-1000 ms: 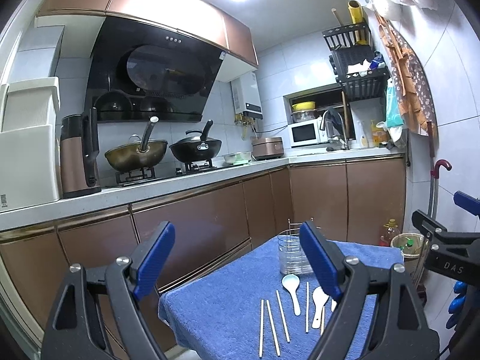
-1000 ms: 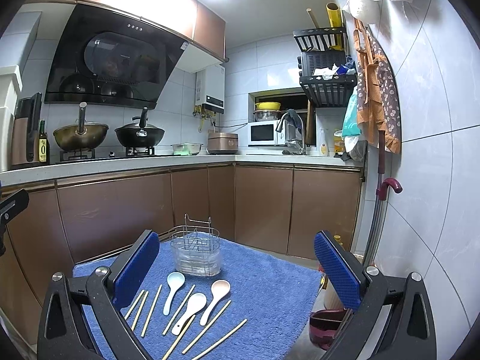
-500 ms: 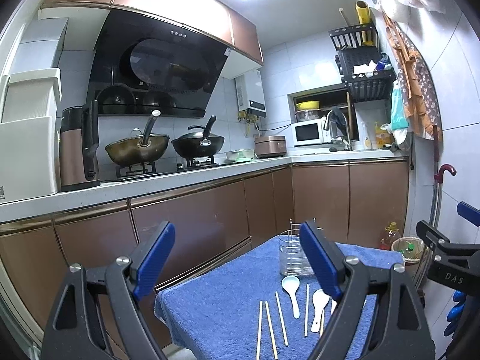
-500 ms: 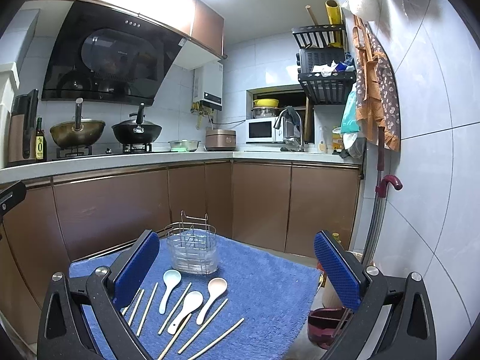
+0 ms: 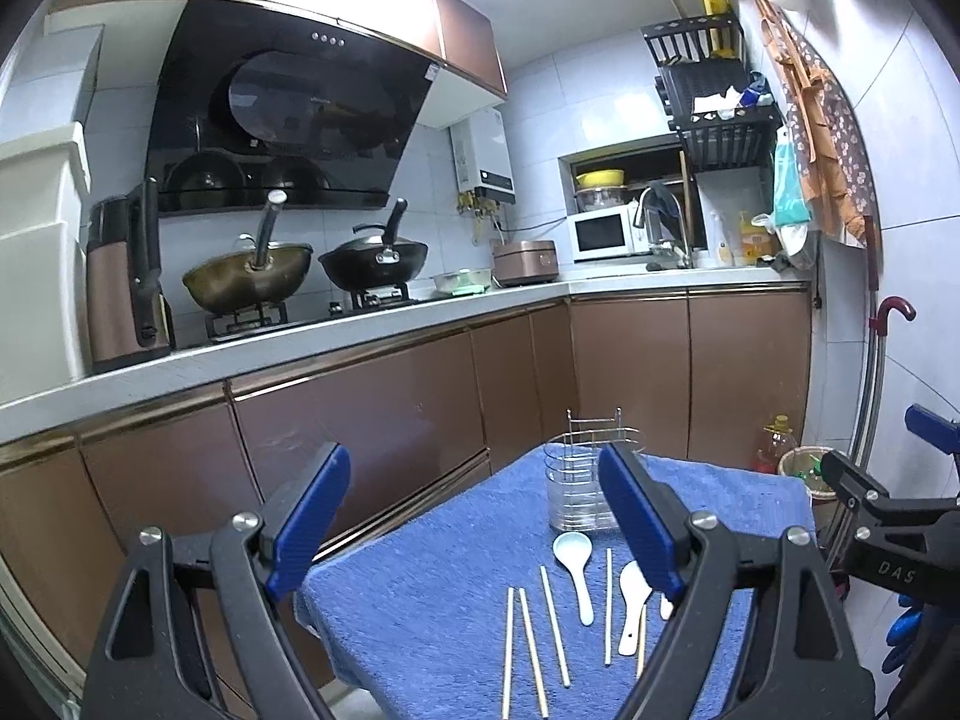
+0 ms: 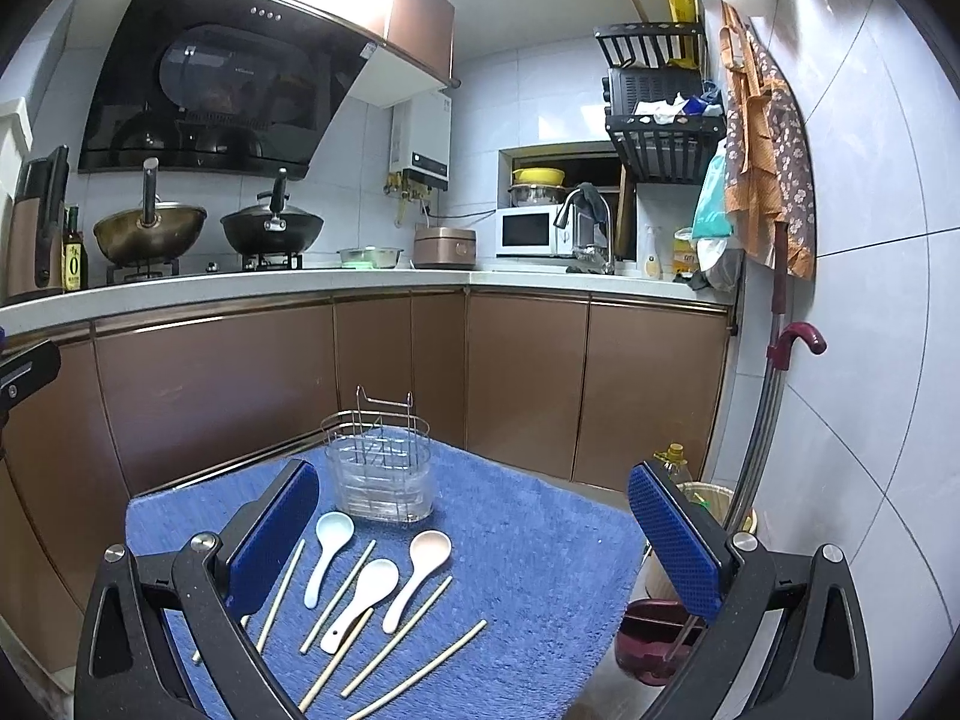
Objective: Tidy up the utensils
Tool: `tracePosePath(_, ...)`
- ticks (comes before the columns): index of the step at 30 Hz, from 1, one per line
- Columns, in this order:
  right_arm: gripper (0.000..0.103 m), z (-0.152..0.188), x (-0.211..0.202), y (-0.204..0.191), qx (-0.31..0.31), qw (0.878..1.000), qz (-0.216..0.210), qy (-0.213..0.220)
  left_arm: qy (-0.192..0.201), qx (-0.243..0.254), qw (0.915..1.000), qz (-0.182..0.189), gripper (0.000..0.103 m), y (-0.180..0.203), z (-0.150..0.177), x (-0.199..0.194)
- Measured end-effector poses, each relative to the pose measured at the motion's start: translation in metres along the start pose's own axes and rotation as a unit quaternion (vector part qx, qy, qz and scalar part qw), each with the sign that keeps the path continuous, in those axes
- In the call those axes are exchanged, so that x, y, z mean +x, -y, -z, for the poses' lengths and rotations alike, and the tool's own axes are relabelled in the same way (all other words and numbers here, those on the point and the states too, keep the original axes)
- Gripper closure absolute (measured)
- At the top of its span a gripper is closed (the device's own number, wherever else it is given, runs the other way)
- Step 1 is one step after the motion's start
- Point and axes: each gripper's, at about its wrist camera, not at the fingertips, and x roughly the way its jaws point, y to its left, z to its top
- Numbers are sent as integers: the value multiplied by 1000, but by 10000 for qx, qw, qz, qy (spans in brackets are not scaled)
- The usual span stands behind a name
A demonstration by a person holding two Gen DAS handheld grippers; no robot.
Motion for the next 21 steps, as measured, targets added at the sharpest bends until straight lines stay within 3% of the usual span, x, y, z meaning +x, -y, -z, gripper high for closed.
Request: tracePosePath(21, 0, 19, 57, 19, 60, 9990, -77, -435, -437, -405, 9959, 676, 19, 6, 1, 60)
